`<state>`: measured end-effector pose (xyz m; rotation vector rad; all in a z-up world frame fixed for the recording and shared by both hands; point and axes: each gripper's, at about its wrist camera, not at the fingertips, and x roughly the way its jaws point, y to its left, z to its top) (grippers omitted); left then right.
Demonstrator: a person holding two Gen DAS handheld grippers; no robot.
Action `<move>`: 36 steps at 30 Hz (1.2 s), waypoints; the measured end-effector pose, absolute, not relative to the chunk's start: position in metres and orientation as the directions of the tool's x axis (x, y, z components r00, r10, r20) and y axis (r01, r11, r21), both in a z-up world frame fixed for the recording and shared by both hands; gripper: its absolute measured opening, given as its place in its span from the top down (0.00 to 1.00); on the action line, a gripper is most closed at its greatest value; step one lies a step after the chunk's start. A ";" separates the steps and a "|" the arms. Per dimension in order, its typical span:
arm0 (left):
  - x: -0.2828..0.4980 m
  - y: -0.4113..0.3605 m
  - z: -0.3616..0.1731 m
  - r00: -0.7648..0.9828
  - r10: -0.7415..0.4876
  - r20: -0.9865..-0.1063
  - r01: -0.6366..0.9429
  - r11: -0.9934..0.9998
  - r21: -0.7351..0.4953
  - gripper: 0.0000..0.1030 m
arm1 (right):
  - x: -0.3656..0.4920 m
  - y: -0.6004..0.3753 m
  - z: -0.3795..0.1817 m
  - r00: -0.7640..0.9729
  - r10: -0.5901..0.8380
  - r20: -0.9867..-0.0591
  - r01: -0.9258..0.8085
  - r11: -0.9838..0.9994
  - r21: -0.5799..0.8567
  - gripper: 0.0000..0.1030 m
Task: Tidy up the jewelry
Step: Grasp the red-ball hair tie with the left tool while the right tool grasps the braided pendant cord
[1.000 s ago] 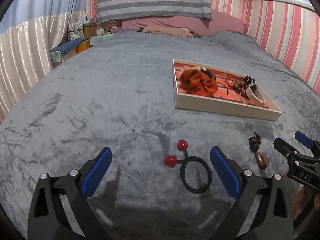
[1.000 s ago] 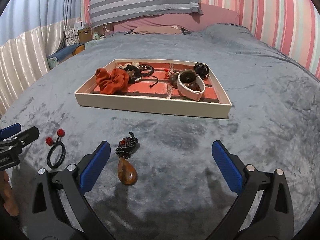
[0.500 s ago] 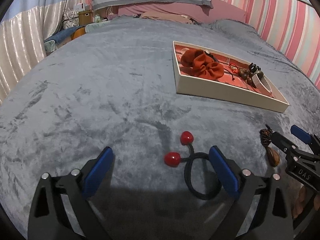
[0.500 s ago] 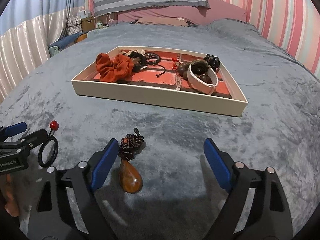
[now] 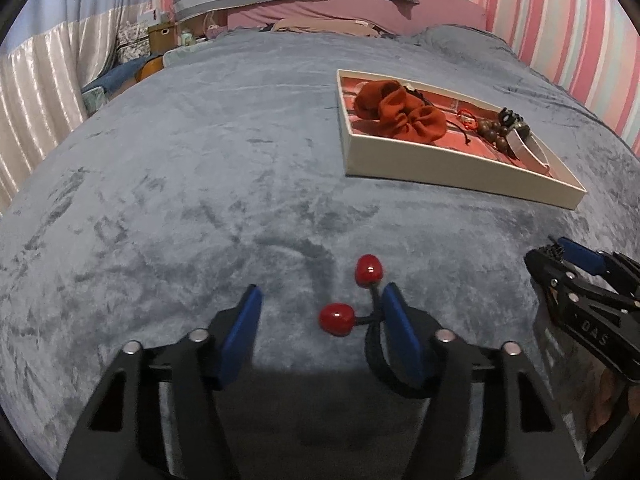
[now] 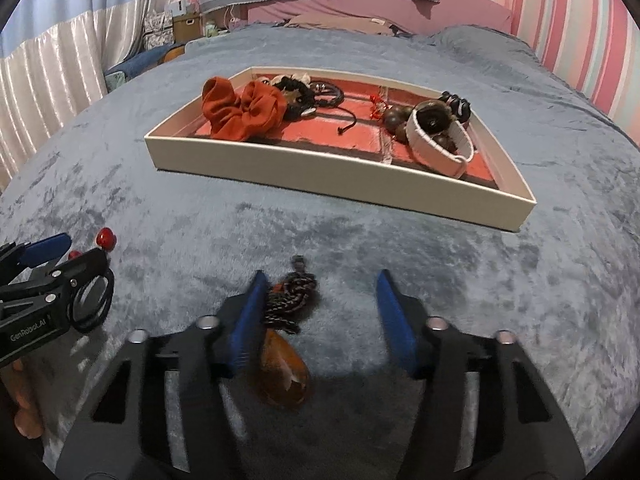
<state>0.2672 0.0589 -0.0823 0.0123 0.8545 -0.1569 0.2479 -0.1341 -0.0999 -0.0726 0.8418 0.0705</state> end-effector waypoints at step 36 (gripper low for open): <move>0.267 0.067 -0.074 0.686 -0.217 -0.694 0.168 0.976 -0.139 0.98 | 0.246 -0.144 -0.097 0.669 0.109 -0.735 -0.107 0.993 0.050 0.77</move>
